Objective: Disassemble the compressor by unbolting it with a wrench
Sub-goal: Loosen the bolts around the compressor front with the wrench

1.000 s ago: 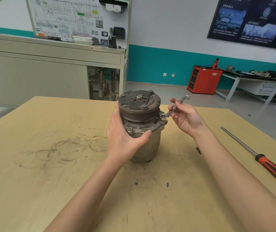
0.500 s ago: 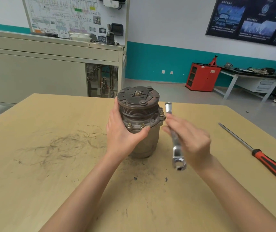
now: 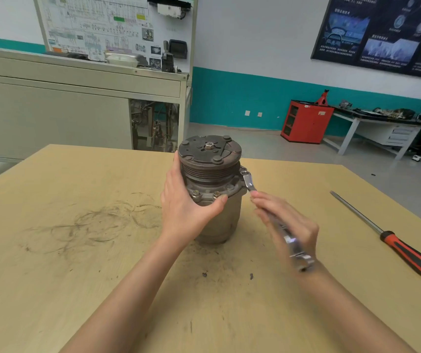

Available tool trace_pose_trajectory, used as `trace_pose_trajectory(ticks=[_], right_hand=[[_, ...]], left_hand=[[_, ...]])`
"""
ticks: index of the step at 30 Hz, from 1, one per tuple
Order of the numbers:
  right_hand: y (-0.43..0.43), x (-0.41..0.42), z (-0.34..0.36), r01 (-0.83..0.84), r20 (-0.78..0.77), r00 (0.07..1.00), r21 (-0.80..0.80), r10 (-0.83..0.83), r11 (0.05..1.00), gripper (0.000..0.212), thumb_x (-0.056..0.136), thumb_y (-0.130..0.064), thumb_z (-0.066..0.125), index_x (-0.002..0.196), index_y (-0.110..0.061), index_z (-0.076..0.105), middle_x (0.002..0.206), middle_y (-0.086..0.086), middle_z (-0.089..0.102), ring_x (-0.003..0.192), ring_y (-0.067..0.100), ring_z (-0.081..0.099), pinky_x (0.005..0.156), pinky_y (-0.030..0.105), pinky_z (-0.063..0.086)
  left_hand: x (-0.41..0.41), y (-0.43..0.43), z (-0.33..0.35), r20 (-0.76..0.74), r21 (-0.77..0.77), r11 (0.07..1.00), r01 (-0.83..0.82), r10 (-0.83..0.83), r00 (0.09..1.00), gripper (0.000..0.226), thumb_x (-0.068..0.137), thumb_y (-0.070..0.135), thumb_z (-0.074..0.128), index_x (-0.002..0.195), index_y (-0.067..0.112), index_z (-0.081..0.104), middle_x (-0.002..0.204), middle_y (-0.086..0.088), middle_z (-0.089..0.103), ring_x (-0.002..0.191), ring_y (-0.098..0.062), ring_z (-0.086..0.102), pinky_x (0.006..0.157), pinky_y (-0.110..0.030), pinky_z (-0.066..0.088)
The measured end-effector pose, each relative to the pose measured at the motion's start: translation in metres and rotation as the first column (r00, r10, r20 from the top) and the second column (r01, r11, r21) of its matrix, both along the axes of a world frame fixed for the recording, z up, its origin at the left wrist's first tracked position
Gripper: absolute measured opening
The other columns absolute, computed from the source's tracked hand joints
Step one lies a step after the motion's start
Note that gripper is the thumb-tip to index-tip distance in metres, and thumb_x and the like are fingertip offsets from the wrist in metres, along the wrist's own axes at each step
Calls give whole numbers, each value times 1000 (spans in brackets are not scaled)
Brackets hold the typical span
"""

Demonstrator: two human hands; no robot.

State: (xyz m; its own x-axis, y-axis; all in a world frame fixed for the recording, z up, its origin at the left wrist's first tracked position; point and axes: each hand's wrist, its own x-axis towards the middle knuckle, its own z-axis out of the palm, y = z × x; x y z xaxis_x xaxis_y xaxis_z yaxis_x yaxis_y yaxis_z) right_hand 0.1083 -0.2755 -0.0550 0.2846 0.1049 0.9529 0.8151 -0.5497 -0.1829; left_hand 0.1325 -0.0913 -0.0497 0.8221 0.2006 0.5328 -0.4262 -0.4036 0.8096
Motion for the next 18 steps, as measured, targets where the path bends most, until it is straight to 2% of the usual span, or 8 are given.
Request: trace_pose_trajectory(ticks=[1,2,3,4,5,8,14,18], right_hand=[[1,-3,-1,-126,-197,963,267,182,955,13,92,-5,57,95,-2,69,102,7,73,95,24,70,86,31,55],[2,-3,0,-201,-303,862,532,407,823,13,93,-3,52,95,-5,65,100,5,72,94,25,70,84,31,55],[2,0,2,-214,-307,752,723,583,657,14,94,-1,46,93,-5,60,98,5,72,90,25,70,81,30,56],[0,5,5,-199,-276,680,822,680,533,16,96,2,42,92,-5,56,93,7,72,84,25,71,77,29,56],[-3,13,10,-192,-261,642,855,721,481,18,96,5,38,91,-5,52,89,9,72,78,24,71,73,28,57],[-16,44,35,-233,-303,529,846,793,479,21,97,7,33,88,-9,45,76,10,70,59,19,65,59,24,53],[-19,107,69,-224,-515,117,820,849,528,8,87,-2,42,90,-8,44,68,10,65,44,13,53,48,19,44],[-11,121,67,-217,-517,-2,836,856,504,11,83,-6,45,93,-7,47,66,10,64,42,11,51,44,18,44]], left_hand=[[1,0,0,-4,2,1000,0,0,1000,118,56,67,64,154,28,11,144,16,29,140,-10,29,115,-50,28],[1,0,-1,-8,2,1000,1,-1,1000,118,56,67,65,154,29,10,144,16,29,140,-10,29,115,-50,29],[2,1,-1,-10,2,1000,1,-1,1000,118,56,67,65,154,30,10,143,17,29,140,-10,29,115,-50,29],[2,1,-1,-11,4,1000,1,-1,1000,118,56,67,65,154,30,10,141,18,28,139,-10,29,115,-50,29],[2,1,-1,-9,5,1000,1,-1,1000,118,57,67,65,154,30,10,141,19,28,139,-9,29,115,-50,29],[3,1,-2,-5,-1,1000,0,0,1000,117,57,67,66,154,30,10,138,21,27,139,-8,28,115,-51,29],[3,0,-2,8,-5,1000,1,-1,1000,116,58,66,66,153,31,11,138,22,27,137,-5,28,115,-51,29],[4,0,-3,15,-3,1000,-2,2,1000,115,58,66,67,153,32,11,142,18,29,138,-7,29,114,-51,30]])
